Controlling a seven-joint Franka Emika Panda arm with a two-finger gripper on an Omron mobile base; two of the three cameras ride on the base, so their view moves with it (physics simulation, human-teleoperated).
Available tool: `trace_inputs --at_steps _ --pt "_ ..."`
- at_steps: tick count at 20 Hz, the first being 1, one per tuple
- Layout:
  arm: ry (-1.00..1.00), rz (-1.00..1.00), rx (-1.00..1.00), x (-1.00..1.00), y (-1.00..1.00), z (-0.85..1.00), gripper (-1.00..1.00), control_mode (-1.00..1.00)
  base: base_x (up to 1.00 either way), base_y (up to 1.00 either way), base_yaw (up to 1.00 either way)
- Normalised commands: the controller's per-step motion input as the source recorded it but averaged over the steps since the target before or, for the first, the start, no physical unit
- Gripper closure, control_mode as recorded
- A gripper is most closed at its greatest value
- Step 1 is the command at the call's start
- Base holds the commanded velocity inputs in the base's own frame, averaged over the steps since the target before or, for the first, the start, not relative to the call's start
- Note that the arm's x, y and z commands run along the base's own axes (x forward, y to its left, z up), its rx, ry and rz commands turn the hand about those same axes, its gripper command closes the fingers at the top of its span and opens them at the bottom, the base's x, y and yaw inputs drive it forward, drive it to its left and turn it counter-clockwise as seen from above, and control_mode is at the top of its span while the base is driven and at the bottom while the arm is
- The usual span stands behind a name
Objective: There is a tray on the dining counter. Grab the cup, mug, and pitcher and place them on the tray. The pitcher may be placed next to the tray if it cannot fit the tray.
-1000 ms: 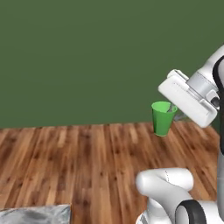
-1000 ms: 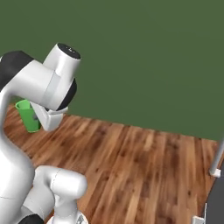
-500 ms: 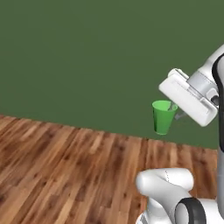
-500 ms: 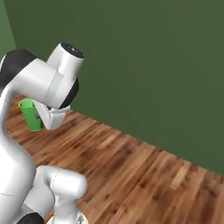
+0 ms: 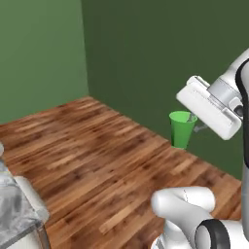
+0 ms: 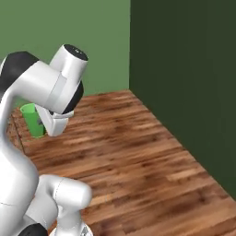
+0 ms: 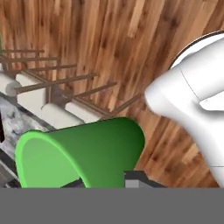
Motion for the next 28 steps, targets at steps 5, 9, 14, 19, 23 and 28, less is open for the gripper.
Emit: trace_inputs --at_steps 5,9,14,19,23,28 --pt "0.00 0.00 0.00 0.00 0.00 0.00 1.00 1.00 0.31 -0.16 0.94" --pt "0.00 0.00 0.00 0.00 0.00 0.00 1.00 1.00 0.39 -0.18 0.92" --pt "0.00 0.00 0.00 0.00 0.00 0.00 1.00 1.00 0.81 -0.50 0.72" --pt "0.00 0.00 0.00 0.00 0.00 0.00 1.00 1.00 0.76 -0.93 0.57" --pt "0.00 0.00 0.00 0.00 0.00 0.00 1.00 1.00 0.74 -0.93 0.56" --pt "0.00 0.00 0.00 0.00 0.00 0.00 1.00 1.00 0.74 -0.80 0.61"
